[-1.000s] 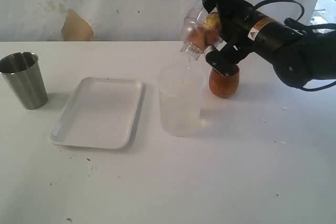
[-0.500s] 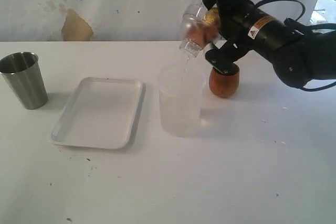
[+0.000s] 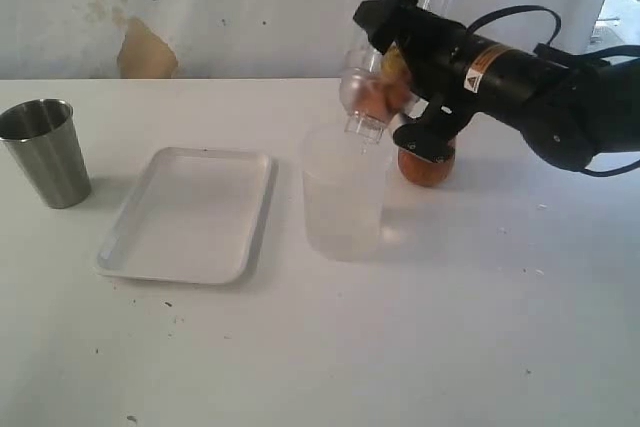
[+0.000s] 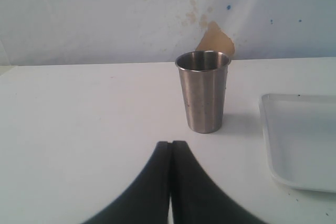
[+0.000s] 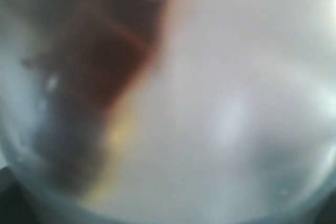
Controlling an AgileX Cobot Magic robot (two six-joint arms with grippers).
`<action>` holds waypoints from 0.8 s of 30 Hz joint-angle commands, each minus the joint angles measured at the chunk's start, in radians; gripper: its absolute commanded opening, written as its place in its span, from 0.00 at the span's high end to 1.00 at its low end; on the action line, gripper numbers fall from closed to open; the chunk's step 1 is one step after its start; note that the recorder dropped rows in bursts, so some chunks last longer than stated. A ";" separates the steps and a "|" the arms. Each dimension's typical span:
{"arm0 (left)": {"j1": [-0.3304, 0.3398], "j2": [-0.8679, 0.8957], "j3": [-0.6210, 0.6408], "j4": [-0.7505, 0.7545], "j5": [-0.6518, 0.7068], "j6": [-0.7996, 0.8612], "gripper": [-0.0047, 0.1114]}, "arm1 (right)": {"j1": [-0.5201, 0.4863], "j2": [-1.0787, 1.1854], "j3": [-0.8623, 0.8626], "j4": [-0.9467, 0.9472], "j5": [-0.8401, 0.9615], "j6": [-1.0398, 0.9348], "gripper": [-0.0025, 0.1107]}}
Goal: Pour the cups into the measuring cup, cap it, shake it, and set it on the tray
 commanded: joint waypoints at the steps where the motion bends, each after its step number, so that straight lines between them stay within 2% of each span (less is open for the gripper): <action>1: -0.003 -0.004 0.005 -0.008 -0.002 -0.003 0.96 | -0.004 -0.010 -0.009 -0.008 0.008 -0.019 0.98; 12: -0.003 -0.004 0.005 -0.008 -0.002 -0.003 0.96 | -0.004 0.044 -0.079 -0.012 -0.051 -0.019 0.98; 24: -0.003 -0.004 0.005 -0.008 -0.002 -0.003 0.96 | -0.004 0.046 -0.079 -0.224 -0.096 -0.019 0.98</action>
